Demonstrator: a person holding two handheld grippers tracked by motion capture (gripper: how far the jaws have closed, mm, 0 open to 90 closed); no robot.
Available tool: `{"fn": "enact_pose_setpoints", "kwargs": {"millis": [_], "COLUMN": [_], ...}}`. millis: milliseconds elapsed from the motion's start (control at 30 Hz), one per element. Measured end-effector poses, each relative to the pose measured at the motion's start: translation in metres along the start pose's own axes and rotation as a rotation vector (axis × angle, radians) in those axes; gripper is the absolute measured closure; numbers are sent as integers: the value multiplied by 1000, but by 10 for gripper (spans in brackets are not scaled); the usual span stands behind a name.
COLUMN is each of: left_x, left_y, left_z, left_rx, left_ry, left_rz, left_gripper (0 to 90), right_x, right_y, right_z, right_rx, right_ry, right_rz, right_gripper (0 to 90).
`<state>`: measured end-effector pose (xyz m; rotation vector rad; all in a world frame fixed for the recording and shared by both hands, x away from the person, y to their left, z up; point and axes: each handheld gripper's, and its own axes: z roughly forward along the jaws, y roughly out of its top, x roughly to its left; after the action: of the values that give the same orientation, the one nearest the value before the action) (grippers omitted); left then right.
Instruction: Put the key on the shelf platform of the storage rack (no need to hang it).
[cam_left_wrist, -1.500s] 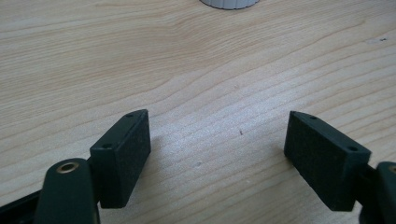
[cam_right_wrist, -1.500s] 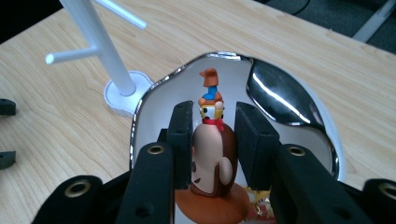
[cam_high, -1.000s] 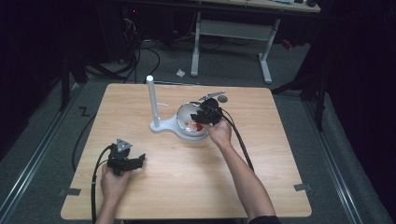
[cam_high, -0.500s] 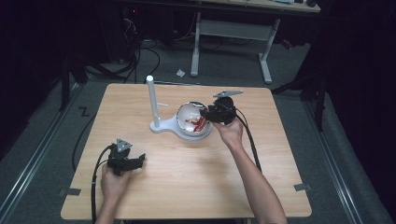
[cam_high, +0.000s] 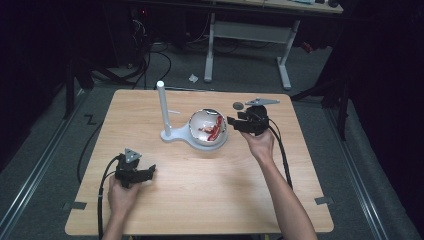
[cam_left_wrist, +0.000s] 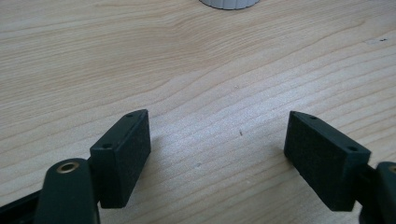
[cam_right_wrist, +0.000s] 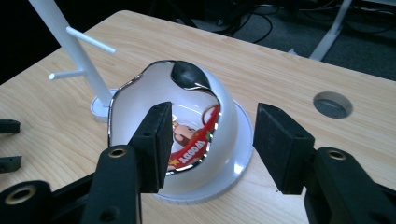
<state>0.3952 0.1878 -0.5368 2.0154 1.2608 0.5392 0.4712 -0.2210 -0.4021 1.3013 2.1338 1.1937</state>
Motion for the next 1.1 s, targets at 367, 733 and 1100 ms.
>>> {"fn": "enact_pose_setpoints", "kwargs": {"millis": [367,733,1100], "left_x": [0,0,0], "left_y": [0,0,0], "left_z": [0,0,0], "left_rx": [-1,0,1], "left_ry": [0,0,-3], "left_rz": [0,0,-1], "left_gripper": [231,231,233], "right_x": [-11,-18,-25], "right_y": [-5,-16,-27], "right_z": [-25,-53,-76], "right_rx": [-23,-38,-66], "right_ry": [-11,-19,-37], "right_rz": [22,42,48], "right_gripper": [440,436,437]}}
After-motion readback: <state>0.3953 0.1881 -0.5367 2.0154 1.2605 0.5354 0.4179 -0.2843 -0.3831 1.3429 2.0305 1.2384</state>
